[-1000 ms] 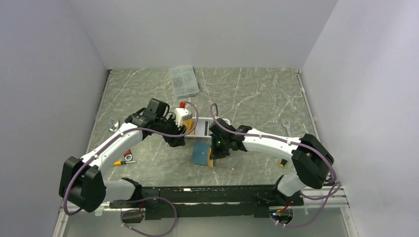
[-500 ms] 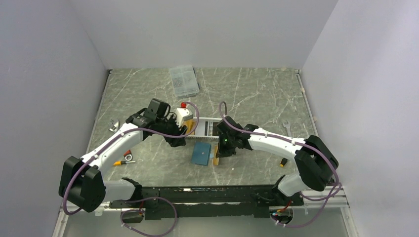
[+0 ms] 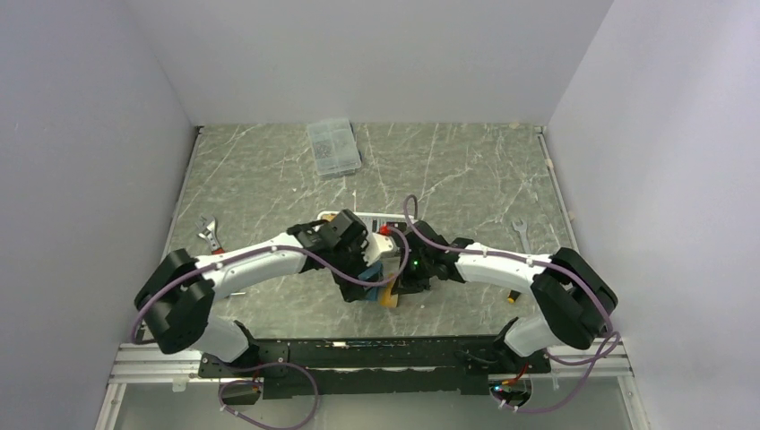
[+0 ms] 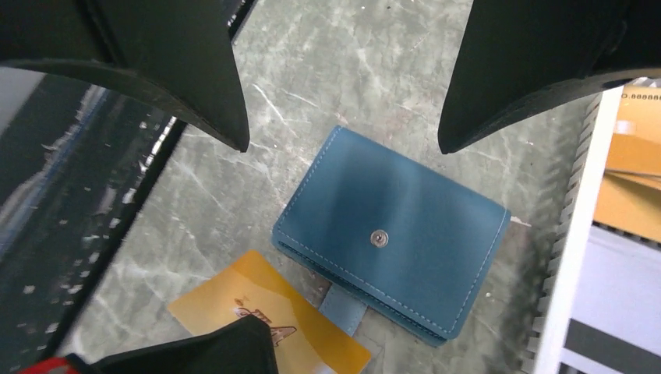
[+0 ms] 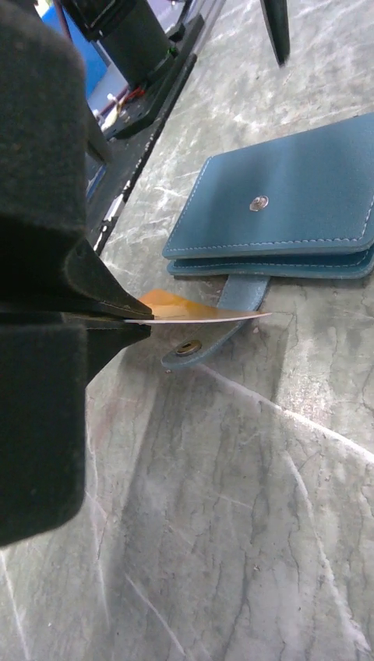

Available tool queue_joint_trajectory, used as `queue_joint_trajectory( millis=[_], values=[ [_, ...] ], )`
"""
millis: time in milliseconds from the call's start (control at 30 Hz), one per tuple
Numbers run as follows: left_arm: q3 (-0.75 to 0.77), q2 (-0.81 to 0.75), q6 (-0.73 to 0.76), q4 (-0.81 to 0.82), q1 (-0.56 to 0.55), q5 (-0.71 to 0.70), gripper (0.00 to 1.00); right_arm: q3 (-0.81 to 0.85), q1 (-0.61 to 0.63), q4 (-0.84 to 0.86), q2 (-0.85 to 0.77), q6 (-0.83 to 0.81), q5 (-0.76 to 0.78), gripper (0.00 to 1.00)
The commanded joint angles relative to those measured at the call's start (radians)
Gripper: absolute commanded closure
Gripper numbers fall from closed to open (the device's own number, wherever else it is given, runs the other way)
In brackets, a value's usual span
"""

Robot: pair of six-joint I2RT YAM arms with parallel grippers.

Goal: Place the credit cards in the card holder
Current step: Open the card holder at the center of the board.

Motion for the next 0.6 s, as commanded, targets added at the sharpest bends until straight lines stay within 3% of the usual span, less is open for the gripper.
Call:
queue_joint_trajectory(
  millis=[0,167,567],
  values=[
    [0.065,0.076,-0.04,0.05,-0.067,-0.182,0.01,-0.084,-0.024,0.04,-0.018,0.005,0.013,1.0],
    [0.106,0.135,-0.11,0.059,-0.091,-0.285,0.01,-0.166,-0.065,0.102,-0.05,0.0,-0.014,1.0],
    [0.235,0.313,-0.193,-0.014,-0.169,-0.328,0.01,-0.328,-0.135,0.32,-0.013,-0.004,-0.102,1.0]
  ],
)
